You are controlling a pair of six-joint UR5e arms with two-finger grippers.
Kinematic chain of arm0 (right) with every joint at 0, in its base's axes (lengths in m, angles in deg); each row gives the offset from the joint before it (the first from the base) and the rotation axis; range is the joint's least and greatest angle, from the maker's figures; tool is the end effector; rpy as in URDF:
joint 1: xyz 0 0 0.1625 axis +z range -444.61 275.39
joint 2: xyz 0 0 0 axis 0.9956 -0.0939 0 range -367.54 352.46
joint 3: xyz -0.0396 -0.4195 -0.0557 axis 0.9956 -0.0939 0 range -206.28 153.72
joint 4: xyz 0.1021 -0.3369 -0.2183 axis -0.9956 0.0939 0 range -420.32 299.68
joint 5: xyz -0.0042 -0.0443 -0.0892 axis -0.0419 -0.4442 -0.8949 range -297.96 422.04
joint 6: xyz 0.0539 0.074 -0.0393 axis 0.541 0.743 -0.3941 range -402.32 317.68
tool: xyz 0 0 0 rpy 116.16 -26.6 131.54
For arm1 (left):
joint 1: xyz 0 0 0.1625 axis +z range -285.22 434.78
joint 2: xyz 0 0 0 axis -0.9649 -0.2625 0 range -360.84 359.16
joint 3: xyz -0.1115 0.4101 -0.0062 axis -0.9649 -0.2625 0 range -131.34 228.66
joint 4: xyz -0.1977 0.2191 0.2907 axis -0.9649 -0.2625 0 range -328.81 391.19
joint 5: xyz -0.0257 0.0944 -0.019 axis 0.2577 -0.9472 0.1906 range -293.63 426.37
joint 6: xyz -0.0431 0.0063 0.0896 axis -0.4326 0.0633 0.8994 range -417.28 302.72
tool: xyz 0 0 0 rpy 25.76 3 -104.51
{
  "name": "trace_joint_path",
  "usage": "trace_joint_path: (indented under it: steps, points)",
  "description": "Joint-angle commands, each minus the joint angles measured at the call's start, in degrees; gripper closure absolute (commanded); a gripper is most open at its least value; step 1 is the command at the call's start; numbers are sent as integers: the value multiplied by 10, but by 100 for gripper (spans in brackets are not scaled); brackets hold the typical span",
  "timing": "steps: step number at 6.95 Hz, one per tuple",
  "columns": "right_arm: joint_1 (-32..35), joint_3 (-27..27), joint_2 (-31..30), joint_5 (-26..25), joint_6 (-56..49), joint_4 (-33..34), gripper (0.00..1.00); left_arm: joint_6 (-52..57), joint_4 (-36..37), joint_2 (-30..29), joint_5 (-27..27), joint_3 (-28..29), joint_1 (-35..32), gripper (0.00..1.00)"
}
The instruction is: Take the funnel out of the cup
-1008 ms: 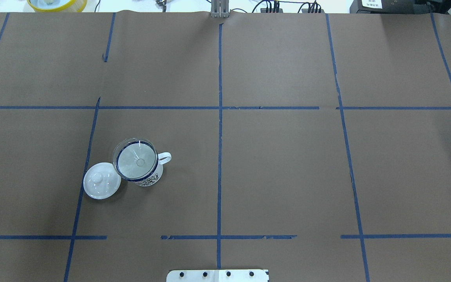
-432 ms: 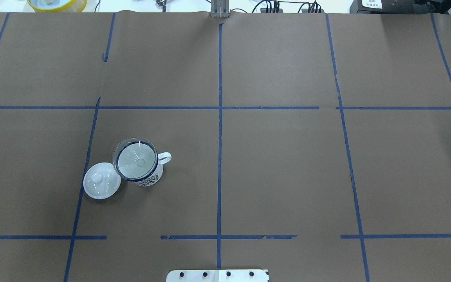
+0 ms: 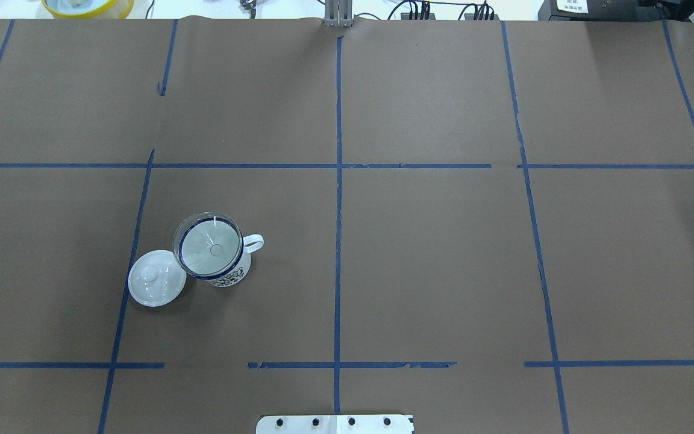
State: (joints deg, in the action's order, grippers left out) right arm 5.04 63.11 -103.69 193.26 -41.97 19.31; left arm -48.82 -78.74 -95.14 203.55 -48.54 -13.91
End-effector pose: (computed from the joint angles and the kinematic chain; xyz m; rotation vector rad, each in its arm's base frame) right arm 0.0649 -0.4485 0.6998 0.0560 -0.7195 -0.0227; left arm -0.0479 -0.5378 0.5139 0.5684 0.7718 0.3830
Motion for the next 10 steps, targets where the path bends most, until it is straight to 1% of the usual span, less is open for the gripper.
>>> trace_joint_path:
  steps: [1, 2, 3, 4, 5, 6, 7, 8, 9, 10]
  points:
    - [0, 0, 0, 0, 0, 0, 0, -290, -95, -13, -3, -28, 41, 0]
    - [0, 0, 0, 0, 0, 0, 0, -304, -181, -13, 1, -40, 82, 0]
    - [0, 0, 0, 0, 0, 0, 0, -357, -187, -11, -2, -59, 145, 0]
    - [0, 0, 0, 0, 0, 0, 0, -441, -182, -16, -20, -72, 217, 0]
    - [0, 0, 0, 0, 0, 0, 0, -492, -168, -12, -123, -102, 295, 0]
    - [0, 0, 0, 0, 0, 0, 0, -514, -64, -29, -181, -135, 342, 0]
    - [0, 0, 0, 0, 0, 0, 0, -561, 18, -72, -203, -166, 369, 0]
    - [0, 0, 0, 0, 0, 0, 0, -641, 55, -106, -225, -177, 423, 0]
    - [0, 0, 0, 0, 0, 0, 0, -721, 114, -165, -282, -170, 480, 0]
    - [0, 0, 0, 0, 0, 0, 0, -765, 192, -220, -301, -164, 517, 0]
